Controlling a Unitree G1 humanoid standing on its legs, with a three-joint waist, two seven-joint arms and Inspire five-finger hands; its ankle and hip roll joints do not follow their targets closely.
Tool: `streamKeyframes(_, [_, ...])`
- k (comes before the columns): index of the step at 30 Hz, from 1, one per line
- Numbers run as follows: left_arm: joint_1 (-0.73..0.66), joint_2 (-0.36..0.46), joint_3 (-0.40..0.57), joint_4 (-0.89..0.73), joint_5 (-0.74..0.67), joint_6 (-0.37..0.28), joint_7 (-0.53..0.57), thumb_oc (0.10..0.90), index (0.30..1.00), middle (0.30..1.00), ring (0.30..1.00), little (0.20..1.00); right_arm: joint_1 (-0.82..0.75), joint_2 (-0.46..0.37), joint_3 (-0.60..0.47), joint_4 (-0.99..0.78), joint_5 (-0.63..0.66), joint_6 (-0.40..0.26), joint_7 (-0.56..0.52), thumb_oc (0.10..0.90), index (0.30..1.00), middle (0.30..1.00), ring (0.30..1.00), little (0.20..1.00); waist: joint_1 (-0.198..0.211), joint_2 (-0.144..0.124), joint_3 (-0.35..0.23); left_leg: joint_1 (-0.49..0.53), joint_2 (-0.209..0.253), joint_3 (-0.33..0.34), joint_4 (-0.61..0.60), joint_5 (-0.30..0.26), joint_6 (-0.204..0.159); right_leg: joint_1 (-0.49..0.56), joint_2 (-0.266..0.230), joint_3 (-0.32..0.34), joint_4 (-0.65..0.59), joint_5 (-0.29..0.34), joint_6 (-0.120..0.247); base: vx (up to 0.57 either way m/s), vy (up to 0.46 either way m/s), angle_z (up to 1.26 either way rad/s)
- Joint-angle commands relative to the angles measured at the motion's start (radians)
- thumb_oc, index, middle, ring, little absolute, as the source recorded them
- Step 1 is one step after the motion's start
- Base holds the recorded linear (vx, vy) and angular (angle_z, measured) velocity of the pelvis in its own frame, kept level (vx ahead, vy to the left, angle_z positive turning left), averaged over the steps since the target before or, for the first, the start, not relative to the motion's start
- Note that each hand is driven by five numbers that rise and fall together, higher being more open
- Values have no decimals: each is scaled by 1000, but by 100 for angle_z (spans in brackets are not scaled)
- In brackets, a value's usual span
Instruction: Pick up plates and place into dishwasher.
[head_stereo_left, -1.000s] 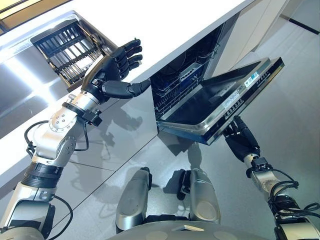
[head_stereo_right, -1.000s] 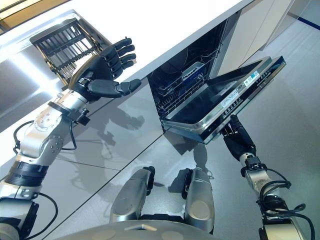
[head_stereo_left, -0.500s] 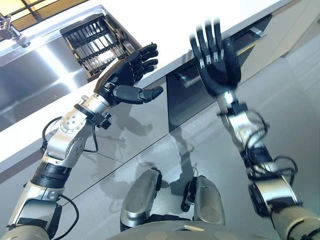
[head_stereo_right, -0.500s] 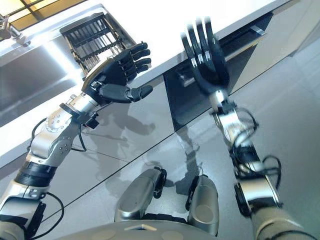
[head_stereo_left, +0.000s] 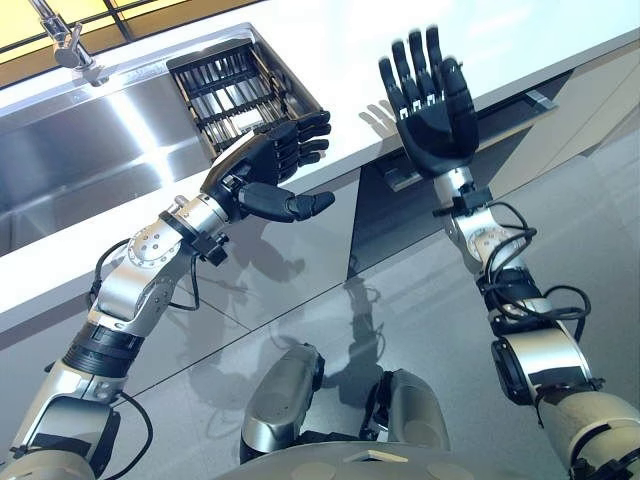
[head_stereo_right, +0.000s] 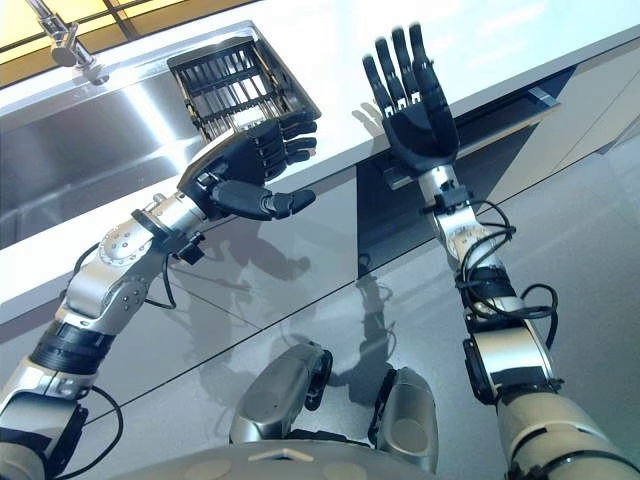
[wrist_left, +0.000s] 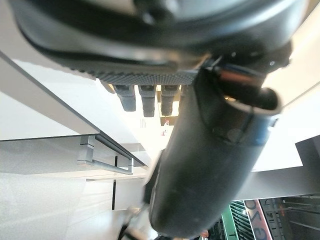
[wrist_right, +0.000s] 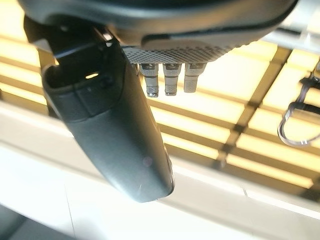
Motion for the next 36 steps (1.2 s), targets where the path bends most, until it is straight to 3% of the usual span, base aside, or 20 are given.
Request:
streamKeyframes(1, [27,-8,63,-19,-35,-118,-11,800,900,900,900,900,-9,10,-58,-51,30,-25,186,800,900,900,900,900,-23,-32,-124,42,9,21,-5,-86,39,82,40,25,-121,146,11,0,0,0])
streamKeyframes(5, [32,-16,73,-8,-36,-137,-23,800,900,900,900,900,75,54,-48,-119,59,-31,281,800,900,900,900,900,-41,-38,-147,77,19,28,-98,-46,35,110,55,31,-212,177,19,-33,-5,-6])
streamKeyframes(11, [80,-72,107,16,-12,-177,-53,800,900,900,900,900,285,115,-62,-292,80,-20,360,800,900,900,900,900,-91,-40,-212,184,51,52,-360,81,16,181,90,56,-463,269,46,-35,2,-16])
streamKeyframes(14, [112,-97,128,14,-14,-193,-67,800,900,900,900,900,399,125,-74,-331,91,26,381,800,900,900,900,900,-119,-41,-250,220,58,67,-466,140,8,206,109,71,-575,321,59,-51,8,-15])
streamKeyframes(17, [144,-120,145,-11,-77,-210,-180,800,900,900,900,900,511,148,-83,-330,53,74,373,800,900,900,900,900,-148,-41,-284,250,75,88,-582,205,1,221,120,85,-681,388,73,-65,14,-20])
streamKeyframes(18, [146,-129,146,-22,-111,-197,-214,800,900,900,900,900,534,157,-84,-316,43,86,378,800,900,900,900,900,-156,-40,-291,256,78,92,-607,215,-2,223,122,90,-701,400,77,-16,8,-18])
streamKeyframes(20, [148,-175,134,-53,-245,-107,-331,800,900,900,900,900,586,187,-87,-270,15,119,338,800,900,900,900,900,-179,-35,-308,281,87,105,-678,242,-7,235,127,103,-757,431,85,-14,11,-22])
streamKeyframes(24, [131,-271,71,-92,-407,8,-388,800,900,900,900,900,627,232,-59,-185,-26,114,290,800,900,900,900,900,-205,-28,-321,310,93,124,-753,266,-11,247,135,116,-816,461,91,0,2,-17])
streamKeyframes(26, [109,-333,15,-87,-456,29,-404,800,900,900,900,900,626,246,-48,-138,10,98,237,800,900,900,900,900,-223,-28,-328,317,94,133,-763,262,-14,248,138,130,-839,475,94,18,-2,-23])
streamKeyframes(28, [108,-410,-39,-58,-496,63,-430,800,900,900,900,900,616,258,-65,-55,52,64,89,800,900,900,900,900,-243,-25,-338,326,96,156,-767,250,-13,246,141,151,-851,481,94,34,23,-15])
streamKeyframes(29, [108,-413,-44,-56,-499,63,-429,800,900,900,900,900,615,258,-66,-48,50,62,86,800,900,900,900,900,-243,-24,-338,327,96,158,-767,249,-13,246,141,153,-850,481,94,57,33,-28])
streamKeyframes(30, [107,-441,-87,-27,-579,130,-429,800,900,900,900,900,610,264,-68,26,49,21,-30,800,900,900,900,900,-249,-22,-342,330,96,165,-766,244,-8,244,143,159,-844,479,93,44,18,-22])
streamKeyframes(33, [118,-474,-129,43,-630,205,-452,800,900,900,900,900,603,261,-122,207,2,24,-113,800,900,900,900,900,-257,-17,-346,339,94,175,-766,233,-4,242,148,170,-835,475,89,104,23,-13])
streamKeyframes(34, [129,-499,-158,95,-625,253,-455,800,900,900,900,900,602,258,-146,287,-16,10,-214,800,900,900,900,900,-262,-13,-348,348,93,176,-765,218,0,249,151,178,-833,466,88,141,34,-7])
streamKeyframes(36, [144,-516,-196,211,-629,250,-454,800,900,900,900,900,600,248,-174,410,-96,5,-240,800,900,900,900,900,-267,-7,-346,354,93,179,-764,212,4,247,155,187,-826,463,85,99,31,-5])
